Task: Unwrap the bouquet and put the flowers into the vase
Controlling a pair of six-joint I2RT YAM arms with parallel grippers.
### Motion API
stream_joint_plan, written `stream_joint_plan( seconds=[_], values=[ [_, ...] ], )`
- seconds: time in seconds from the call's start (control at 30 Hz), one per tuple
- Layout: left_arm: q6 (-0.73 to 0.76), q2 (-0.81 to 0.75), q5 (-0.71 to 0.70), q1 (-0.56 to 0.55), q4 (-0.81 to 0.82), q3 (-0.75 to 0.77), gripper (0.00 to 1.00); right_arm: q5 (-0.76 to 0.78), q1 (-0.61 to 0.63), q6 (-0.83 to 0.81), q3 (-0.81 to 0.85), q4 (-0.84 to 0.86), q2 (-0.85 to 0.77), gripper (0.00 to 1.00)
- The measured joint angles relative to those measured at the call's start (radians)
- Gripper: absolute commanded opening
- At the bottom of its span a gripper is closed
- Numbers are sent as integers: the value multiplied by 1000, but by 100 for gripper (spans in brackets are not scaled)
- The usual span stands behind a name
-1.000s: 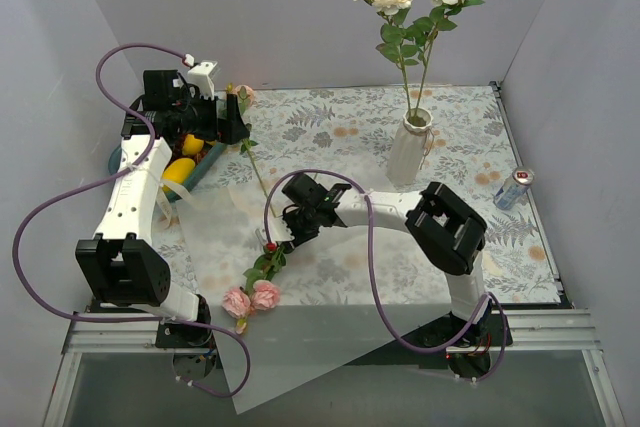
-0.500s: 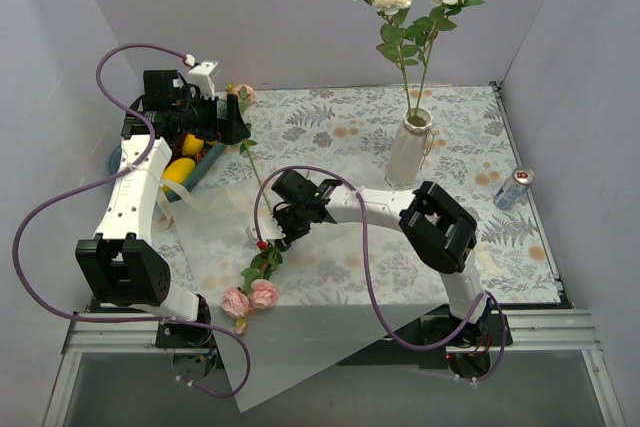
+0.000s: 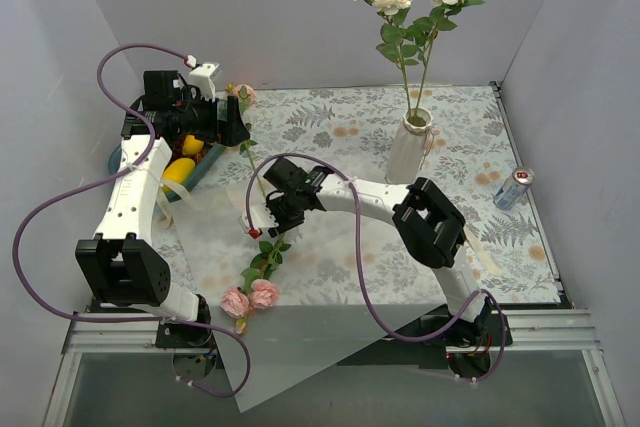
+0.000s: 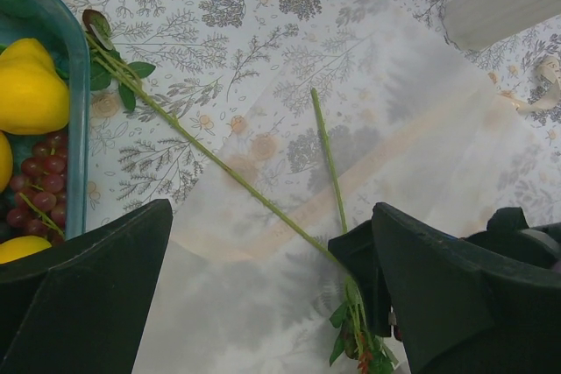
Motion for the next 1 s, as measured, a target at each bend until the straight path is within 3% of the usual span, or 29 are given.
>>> stream_joint_plan(
  seconds=[0.27, 1.0],
  values=[
    [9, -6, 0, 1, 0, -10, 98, 4, -29, 17, -1, -80, 7, 43],
    [24, -16, 22, 7, 0, -13, 98, 63, 11, 13, -19, -64, 35, 39]
  ],
)
